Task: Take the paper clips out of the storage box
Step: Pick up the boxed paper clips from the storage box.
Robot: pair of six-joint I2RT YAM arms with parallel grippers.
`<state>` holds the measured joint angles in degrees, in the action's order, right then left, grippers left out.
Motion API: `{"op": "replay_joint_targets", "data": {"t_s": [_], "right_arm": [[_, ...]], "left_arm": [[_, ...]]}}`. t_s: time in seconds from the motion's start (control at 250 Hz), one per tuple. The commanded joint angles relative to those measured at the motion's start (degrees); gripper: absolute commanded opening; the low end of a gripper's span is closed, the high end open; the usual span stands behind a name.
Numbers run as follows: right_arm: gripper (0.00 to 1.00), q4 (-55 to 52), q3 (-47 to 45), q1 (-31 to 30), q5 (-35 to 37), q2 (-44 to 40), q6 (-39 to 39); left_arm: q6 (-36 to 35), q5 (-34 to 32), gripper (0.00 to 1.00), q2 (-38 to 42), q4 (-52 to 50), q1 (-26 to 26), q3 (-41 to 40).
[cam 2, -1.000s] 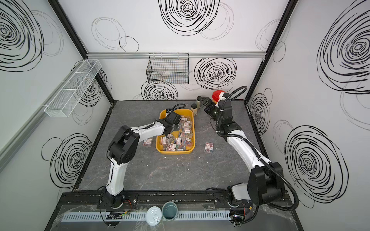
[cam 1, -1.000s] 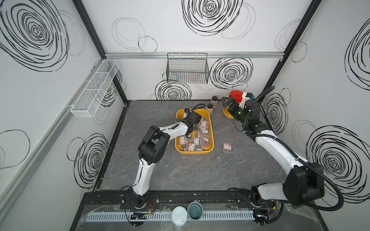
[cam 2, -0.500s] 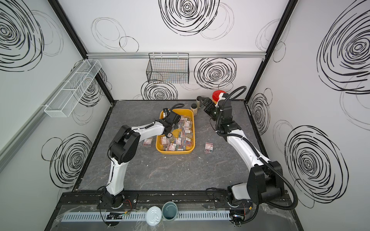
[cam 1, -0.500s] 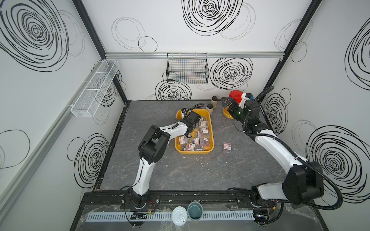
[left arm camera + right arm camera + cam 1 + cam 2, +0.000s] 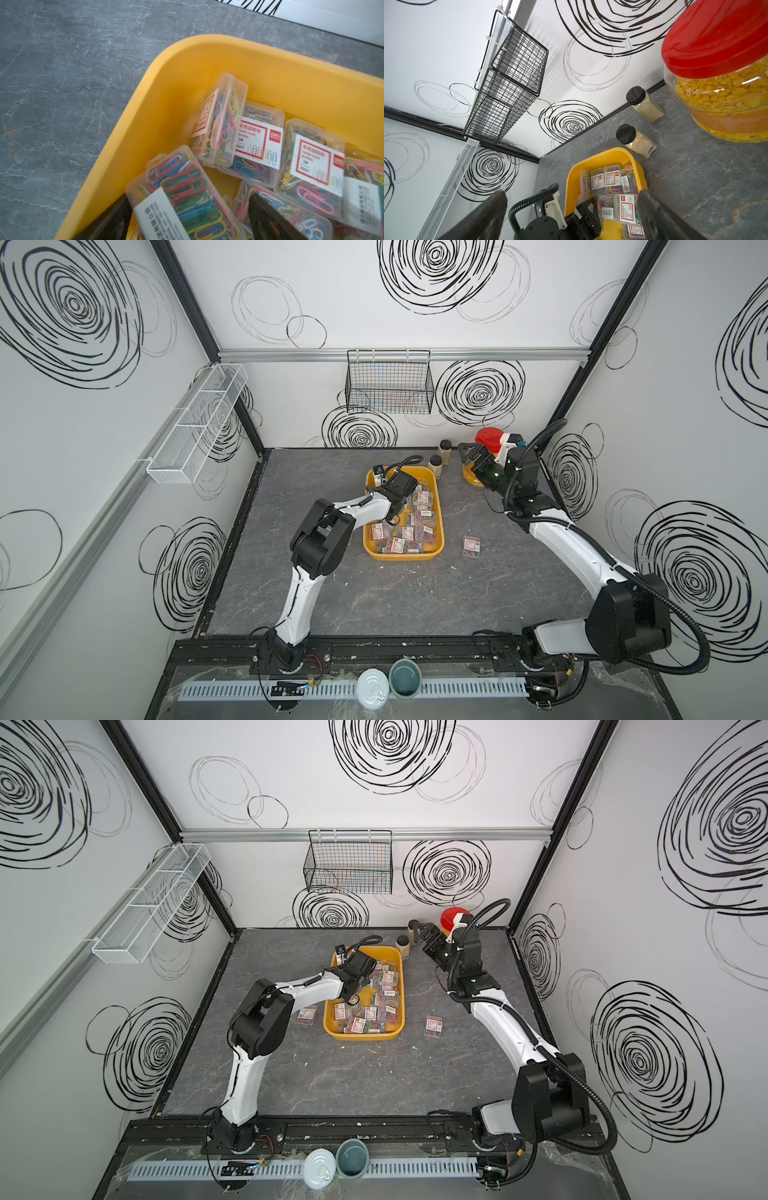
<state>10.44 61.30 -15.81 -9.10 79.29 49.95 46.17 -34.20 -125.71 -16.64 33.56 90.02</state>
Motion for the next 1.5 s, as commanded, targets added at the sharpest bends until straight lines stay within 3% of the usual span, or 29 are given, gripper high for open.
{"op": "replay_joint_targets", "data": {"t_s": [0.0,0.248,0.519,0.743,0.831,0.907,1.023,1.211,1.498], "right_arm": [[1.00,0.21,1.18,0.36,-0.65,-0.36,0.41],[1.00,-0.08,1.26,1.29,-2.05,-0.31,0.56],[1.00,0.96,0.15,1.38,-1.58,-1.16,1.09],[1.00,3.97,0.06,0.69,-0.50,1.25,0.88],[1.00,5.29,0.35,-0.78,3.06,2.75,-1.56],[1.00,6.83,0.03,-4.63,12.18,4.37,-6.35],[1.00,11.88,-0.30,-9.91,21.26,8.42,-13.32],[1.00,22.91,-0.86,-13.86,22.28,16.14,-19.69],[1.00,32.88,-2.21,-15.87,23.20,21.64,-25.71]], "left_arm": [[1.38,-3.14,0.86,-2.08,-1.72,-1.17,1.65],[1.48,-3.47,0.78,-2.08,-1.96,-1.65,1.59],[-2.01,-1.88,0.58,-0.73,-1.76,-1.44,2.62],[-5.67,0.95,0.56,4.63,-1.59,-0.96,0.62],[-7.07,2.92,0.55,8.23,-0.95,-0.56,-1.43],[-9.13,4.31,0.54,12.06,-0.98,-0.09,-3.43],[-12.76,3.87,0.53,18.30,-1.72,1.32,-7.28],[-15.59,3.56,0.52,29.93,-0.97,0.67,-18.67],[-15.42,9.49,0.52,49.92,4.31,-12.15,-44.13]]}}
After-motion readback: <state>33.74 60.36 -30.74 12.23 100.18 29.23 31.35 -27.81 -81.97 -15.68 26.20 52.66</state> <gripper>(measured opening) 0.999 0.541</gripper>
